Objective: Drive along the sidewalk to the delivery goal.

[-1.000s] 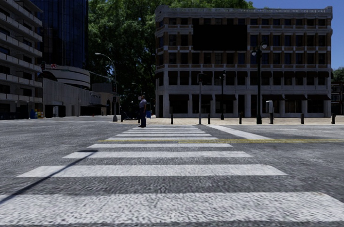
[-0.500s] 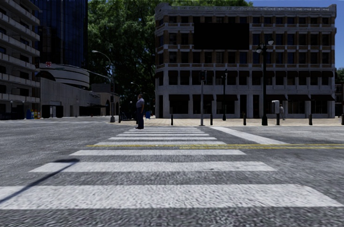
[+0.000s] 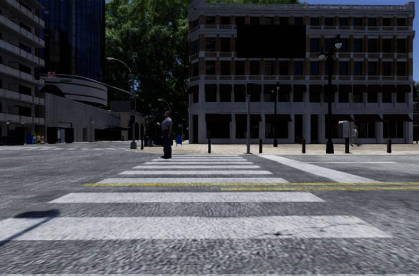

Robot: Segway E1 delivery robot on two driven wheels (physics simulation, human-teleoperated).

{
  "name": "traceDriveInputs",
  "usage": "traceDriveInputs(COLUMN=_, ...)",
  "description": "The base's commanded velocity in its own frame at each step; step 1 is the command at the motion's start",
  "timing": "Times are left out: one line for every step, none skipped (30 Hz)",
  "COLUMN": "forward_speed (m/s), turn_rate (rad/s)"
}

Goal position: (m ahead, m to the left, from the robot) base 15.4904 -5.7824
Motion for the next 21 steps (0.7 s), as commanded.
traceDriveInputs(forward_speed=1.54, turn_rate=0.0)
traceDriveInputs(forward_speed=1.54, turn_rate=0.0)
traceDriveInputs(forward_speed=1.54, turn_rate=0.0)
traceDriveInputs(forward_speed=1.54, turn_rate=0.0)
traceDriveInputs(forward_speed=1.54, turn_rate=0.0)
traceDriveInputs(forward_speed=1.54, turn_rate=0.0)
traceDriveInputs(forward_speed=1.54, turn_rate=0.0)
traceDriveInputs(forward_speed=1.54, turn_rate=0.0)
traceDriveInputs(forward_speed=1.54, turn_rate=0.0)
traceDriveInputs(forward_speed=1.54, turn_rate=0.0)
traceDriveInputs(forward_speed=1.54, turn_rate=0.0)
traceDriveInputs(forward_speed=1.54, turn_rate=0.0)
traceDriveInputs(forward_speed=1.54, turn_rate=0.0)
traceDriveInputs(forward_speed=1.54, turn_rate=0.0)
traceDriveInputs(forward_speed=1.54, turn_rate=0.0)
traceDriveInputs(forward_speed=1.54, turn_rate=0.0)
traceDriveInputs(forward_speed=1.54, turn_rate=0.0)
traceDriveInputs(forward_speed=1.54, turn_rate=0.0)
traceDriveInputs(forward_speed=1.54, turn_rate=0.0)
traceDriveInputs(forward_speed=1.54, turn_rate=0.0)
traceDriveInputs(forward_speed=1.54, turn_rate=0.0)
